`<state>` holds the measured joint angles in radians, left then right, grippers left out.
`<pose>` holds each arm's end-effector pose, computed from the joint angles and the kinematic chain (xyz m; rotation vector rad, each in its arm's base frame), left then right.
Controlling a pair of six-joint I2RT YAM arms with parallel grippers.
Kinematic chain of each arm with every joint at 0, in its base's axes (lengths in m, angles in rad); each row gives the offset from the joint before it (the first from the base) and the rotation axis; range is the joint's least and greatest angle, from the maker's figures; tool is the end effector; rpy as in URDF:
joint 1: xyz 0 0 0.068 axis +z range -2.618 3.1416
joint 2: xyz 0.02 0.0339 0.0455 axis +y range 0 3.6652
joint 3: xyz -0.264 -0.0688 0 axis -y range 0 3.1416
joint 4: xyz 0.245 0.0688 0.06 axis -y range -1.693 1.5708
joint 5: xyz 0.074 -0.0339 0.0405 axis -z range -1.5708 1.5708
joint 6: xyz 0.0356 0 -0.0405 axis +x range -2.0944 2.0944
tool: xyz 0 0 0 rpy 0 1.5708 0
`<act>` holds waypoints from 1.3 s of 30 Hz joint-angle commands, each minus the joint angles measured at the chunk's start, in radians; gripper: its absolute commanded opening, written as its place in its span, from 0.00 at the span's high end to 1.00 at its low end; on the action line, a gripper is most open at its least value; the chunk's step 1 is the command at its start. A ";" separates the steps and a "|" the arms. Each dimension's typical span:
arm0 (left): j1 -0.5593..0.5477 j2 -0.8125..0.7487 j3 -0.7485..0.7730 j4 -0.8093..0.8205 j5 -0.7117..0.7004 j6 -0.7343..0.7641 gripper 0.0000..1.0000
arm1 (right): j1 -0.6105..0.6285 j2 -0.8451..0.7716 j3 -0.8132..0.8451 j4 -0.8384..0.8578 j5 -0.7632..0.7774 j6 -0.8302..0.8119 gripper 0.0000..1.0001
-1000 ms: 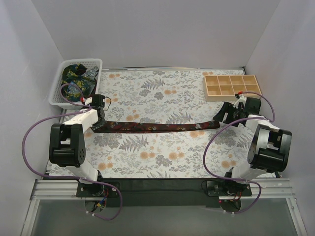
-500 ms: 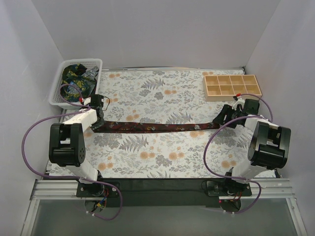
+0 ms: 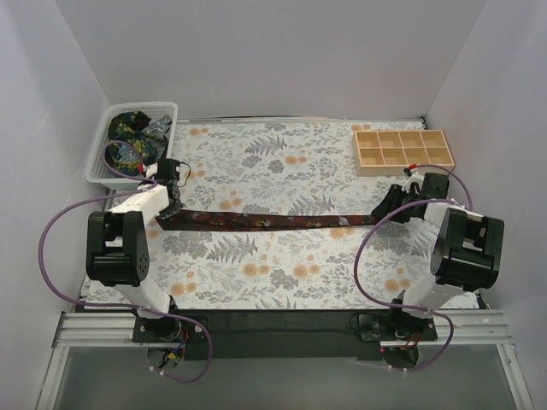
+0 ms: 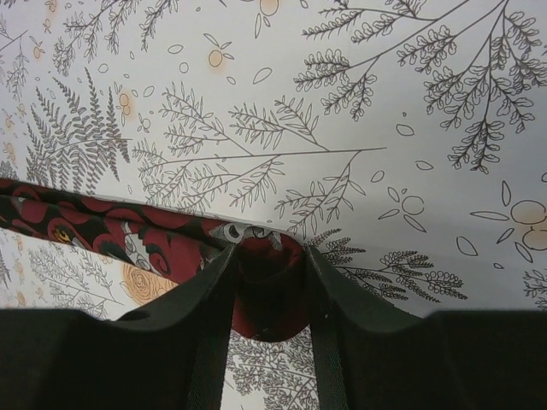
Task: Roll the ties
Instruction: Flatten the tie
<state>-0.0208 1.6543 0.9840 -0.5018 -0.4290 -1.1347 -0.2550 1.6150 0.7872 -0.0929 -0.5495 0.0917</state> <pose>0.3128 0.0083 0.1734 -1.4563 2.1244 0.1857 0.2996 -0.0589 0.1543 0.1885 2.3920 0.6054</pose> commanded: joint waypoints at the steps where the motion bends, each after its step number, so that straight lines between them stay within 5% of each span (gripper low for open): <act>1: 0.009 0.001 0.035 -0.003 -0.005 -0.011 0.93 | -0.004 0.013 -0.006 0.032 0.008 -0.018 0.62; 14: 0.009 0.056 0.041 0.005 0.015 -0.016 0.92 | -0.004 0.046 0.004 0.027 0.051 -0.024 0.78; 24: 0.009 0.004 -0.025 0.002 0.001 -0.019 0.91 | -0.004 0.049 0.004 0.016 0.085 -0.040 0.79; 31: 0.009 -0.079 0.001 -0.011 0.067 -0.028 0.69 | -0.004 -0.041 0.082 -0.044 0.114 -0.032 0.60; 39: -0.016 -0.204 0.022 -0.063 0.157 -0.036 0.25 | 0.029 -0.205 0.122 -0.120 0.255 0.068 0.32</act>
<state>-0.0223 1.5528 0.9771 -0.5388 -0.3199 -1.1625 -0.2417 1.4799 0.8574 -0.1631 -0.3756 0.1207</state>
